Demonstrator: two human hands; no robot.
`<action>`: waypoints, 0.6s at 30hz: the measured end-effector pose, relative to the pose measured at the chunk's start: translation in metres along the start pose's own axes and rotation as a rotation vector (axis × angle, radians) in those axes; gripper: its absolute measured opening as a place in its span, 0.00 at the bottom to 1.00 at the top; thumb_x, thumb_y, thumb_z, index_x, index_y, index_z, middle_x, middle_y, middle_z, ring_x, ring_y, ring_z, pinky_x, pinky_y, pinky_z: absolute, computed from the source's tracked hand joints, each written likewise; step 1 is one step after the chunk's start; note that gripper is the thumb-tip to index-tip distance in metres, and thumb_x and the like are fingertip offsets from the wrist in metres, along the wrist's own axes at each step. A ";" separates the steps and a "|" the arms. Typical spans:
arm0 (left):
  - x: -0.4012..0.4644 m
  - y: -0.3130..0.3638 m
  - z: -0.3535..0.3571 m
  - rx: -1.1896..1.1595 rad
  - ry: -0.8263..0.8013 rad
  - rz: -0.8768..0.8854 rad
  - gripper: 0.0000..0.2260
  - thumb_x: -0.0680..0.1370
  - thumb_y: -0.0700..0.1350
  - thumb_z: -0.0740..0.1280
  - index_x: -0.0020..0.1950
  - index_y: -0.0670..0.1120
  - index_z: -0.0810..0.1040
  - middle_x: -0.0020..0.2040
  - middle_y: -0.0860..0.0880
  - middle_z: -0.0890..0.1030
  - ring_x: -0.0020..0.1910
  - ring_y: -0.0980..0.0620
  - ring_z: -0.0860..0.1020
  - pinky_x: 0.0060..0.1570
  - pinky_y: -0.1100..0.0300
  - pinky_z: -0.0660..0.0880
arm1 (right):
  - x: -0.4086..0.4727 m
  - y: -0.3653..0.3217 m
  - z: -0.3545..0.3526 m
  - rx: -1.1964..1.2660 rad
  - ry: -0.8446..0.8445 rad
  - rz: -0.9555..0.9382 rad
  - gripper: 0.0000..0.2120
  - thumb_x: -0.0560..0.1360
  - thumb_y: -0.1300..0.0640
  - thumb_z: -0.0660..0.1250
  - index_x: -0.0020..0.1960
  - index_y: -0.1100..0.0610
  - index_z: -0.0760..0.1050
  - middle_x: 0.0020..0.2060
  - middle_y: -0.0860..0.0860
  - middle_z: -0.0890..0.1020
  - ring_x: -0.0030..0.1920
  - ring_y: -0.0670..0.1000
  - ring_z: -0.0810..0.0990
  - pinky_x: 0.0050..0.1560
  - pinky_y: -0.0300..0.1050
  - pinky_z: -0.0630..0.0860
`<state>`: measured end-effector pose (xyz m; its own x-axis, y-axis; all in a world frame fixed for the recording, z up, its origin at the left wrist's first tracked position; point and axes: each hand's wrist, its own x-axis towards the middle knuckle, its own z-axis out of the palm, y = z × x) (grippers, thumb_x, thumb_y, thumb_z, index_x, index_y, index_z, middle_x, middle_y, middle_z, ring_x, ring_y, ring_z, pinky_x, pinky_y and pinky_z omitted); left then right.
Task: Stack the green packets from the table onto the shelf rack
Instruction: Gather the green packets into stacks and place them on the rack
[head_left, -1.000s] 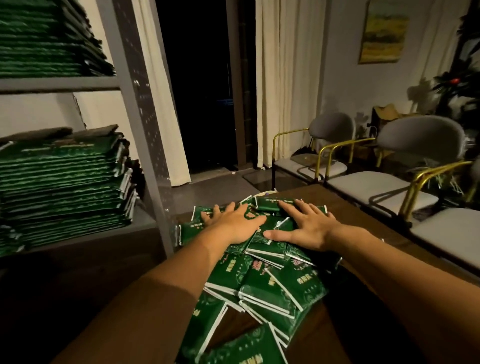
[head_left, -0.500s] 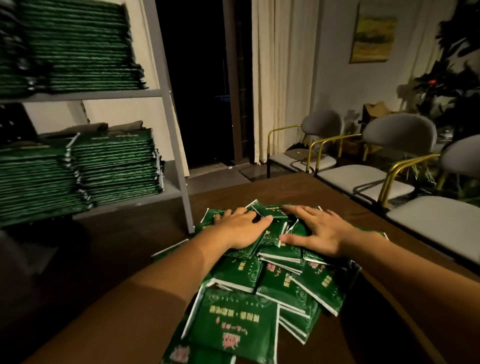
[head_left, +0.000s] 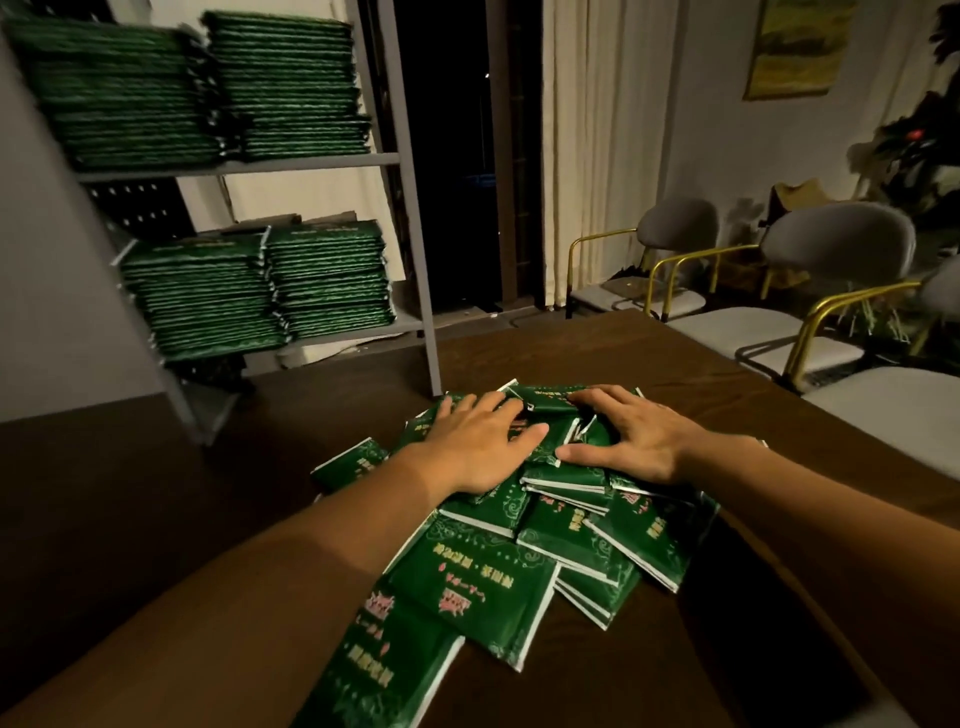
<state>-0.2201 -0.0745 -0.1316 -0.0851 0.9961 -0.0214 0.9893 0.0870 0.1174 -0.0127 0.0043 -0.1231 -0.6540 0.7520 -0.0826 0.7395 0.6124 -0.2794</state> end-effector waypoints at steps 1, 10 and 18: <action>-0.007 -0.004 -0.001 -0.012 0.030 -0.002 0.31 0.82 0.68 0.46 0.81 0.54 0.56 0.81 0.51 0.58 0.79 0.45 0.57 0.78 0.39 0.49 | -0.002 -0.006 0.001 -0.002 0.005 -0.013 0.49 0.66 0.19 0.52 0.80 0.43 0.52 0.78 0.47 0.59 0.74 0.54 0.64 0.73 0.58 0.63; -0.093 -0.039 -0.017 -0.129 0.061 -0.001 0.37 0.80 0.69 0.52 0.83 0.53 0.47 0.83 0.49 0.54 0.81 0.47 0.54 0.79 0.45 0.52 | -0.016 -0.043 0.014 0.021 0.017 -0.032 0.46 0.67 0.21 0.54 0.79 0.44 0.55 0.77 0.48 0.59 0.73 0.57 0.66 0.70 0.63 0.66; -0.168 -0.078 -0.019 -0.083 0.067 -0.067 0.37 0.79 0.71 0.49 0.82 0.53 0.51 0.82 0.52 0.54 0.80 0.50 0.54 0.78 0.44 0.52 | -0.025 -0.067 0.024 -0.146 0.043 0.066 0.50 0.64 0.16 0.41 0.80 0.40 0.47 0.81 0.52 0.50 0.79 0.60 0.52 0.75 0.72 0.46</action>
<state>-0.2857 -0.2483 -0.1180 -0.1614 0.9863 0.0344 0.9681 0.1515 0.1995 -0.0494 -0.0617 -0.1257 -0.5978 0.7998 -0.0546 0.7982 0.5876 -0.1327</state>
